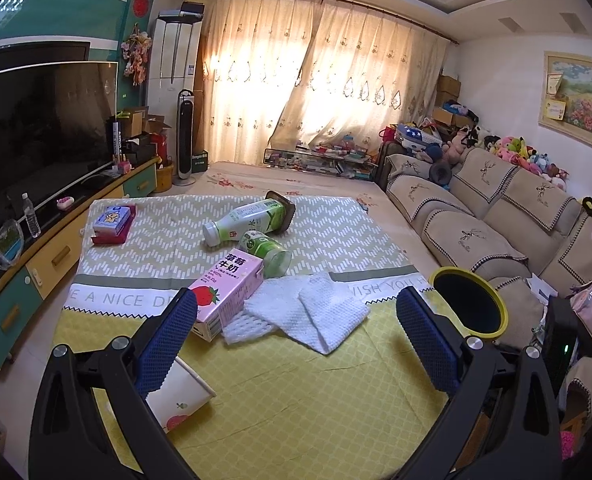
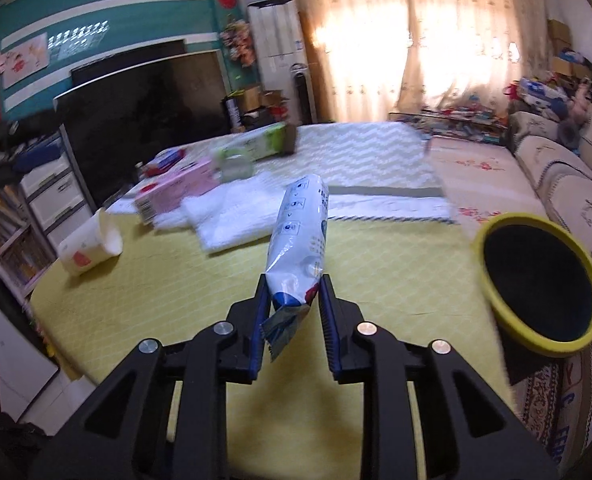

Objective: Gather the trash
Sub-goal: 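Carry the tube over the yellow bin and open the right tool, then grasp the white paper cup with the left tool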

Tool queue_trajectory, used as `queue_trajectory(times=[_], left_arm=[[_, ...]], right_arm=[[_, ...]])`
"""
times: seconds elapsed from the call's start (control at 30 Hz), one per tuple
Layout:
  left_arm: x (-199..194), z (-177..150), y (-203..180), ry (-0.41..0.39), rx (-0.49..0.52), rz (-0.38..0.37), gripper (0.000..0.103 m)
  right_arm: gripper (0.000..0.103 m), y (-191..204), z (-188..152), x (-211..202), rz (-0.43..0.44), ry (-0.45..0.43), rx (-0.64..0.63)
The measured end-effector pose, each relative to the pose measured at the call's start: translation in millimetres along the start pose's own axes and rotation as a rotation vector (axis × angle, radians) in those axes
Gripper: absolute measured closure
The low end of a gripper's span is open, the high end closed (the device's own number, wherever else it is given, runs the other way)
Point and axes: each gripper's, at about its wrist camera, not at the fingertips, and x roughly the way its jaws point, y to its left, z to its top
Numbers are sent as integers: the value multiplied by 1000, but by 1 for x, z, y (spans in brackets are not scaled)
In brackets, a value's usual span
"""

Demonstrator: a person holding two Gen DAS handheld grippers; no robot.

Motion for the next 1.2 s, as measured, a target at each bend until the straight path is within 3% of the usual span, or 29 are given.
queue_trajectory(times=[0.3,0.57,0.6,0.63,0.67,0.93,1.2], left_arm=[[9,-2,-5,20,2,-5,5],[13,-2,-9,27,9,-8,5],[14,-2,-9,27,9,-8,5],[14,-2,-8,27,9,-8,5],[14,-2,-8,28,9,-7,5],[18,-7,4,43,-12,4,5],[5,-26,26,62,-37,63,5]], right_arm=[[80,-115,9,-19,-309,-54,165],[77,-184,4,3,-440,-4,241],[70,-190,3,7,-448,3,248],[57,-196,2,10,-458,7,259],[54,-201,1,11,-466,9,267],[51,-180,9,-17,-423,-99,279],[48,-136,27,-22,-333,-131,222]])
